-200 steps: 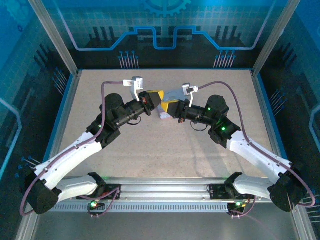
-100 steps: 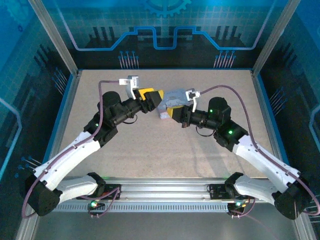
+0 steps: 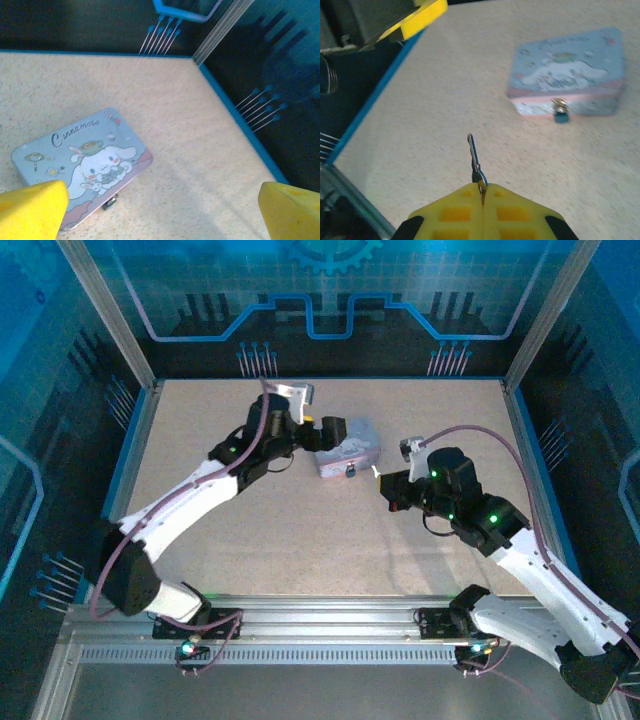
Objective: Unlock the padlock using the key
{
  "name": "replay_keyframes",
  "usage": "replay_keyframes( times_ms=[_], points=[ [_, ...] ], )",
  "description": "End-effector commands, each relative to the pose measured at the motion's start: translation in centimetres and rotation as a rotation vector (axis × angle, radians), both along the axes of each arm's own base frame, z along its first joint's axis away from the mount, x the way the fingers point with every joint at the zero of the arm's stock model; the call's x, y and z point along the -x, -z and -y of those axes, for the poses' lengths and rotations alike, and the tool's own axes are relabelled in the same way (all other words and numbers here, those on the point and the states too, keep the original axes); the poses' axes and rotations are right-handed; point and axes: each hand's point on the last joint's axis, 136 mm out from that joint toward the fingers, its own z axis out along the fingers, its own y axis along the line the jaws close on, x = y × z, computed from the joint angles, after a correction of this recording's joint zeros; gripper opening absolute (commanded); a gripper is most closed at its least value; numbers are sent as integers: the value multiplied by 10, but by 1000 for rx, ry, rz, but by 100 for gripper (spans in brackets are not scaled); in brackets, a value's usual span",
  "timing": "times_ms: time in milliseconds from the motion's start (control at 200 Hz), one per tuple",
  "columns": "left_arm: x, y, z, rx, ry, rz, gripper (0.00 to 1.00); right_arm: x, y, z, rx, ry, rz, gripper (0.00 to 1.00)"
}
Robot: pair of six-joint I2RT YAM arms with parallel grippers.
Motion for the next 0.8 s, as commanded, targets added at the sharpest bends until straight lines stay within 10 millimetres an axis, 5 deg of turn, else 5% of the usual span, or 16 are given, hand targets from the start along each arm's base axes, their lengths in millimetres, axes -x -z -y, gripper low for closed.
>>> replay_keyframes(
  times_ms=[0,420,795],
  points=[
    [-15,22,4,-115,7,-41,99,6,22,38,143,136,-69,0],
    [-49,100,82,-290,158,-178,99,22,47,75,234,260,-131,0],
    [-67,145,116,-374,206,-217,99,23,52,79,249,272,-138,0]
  ],
)
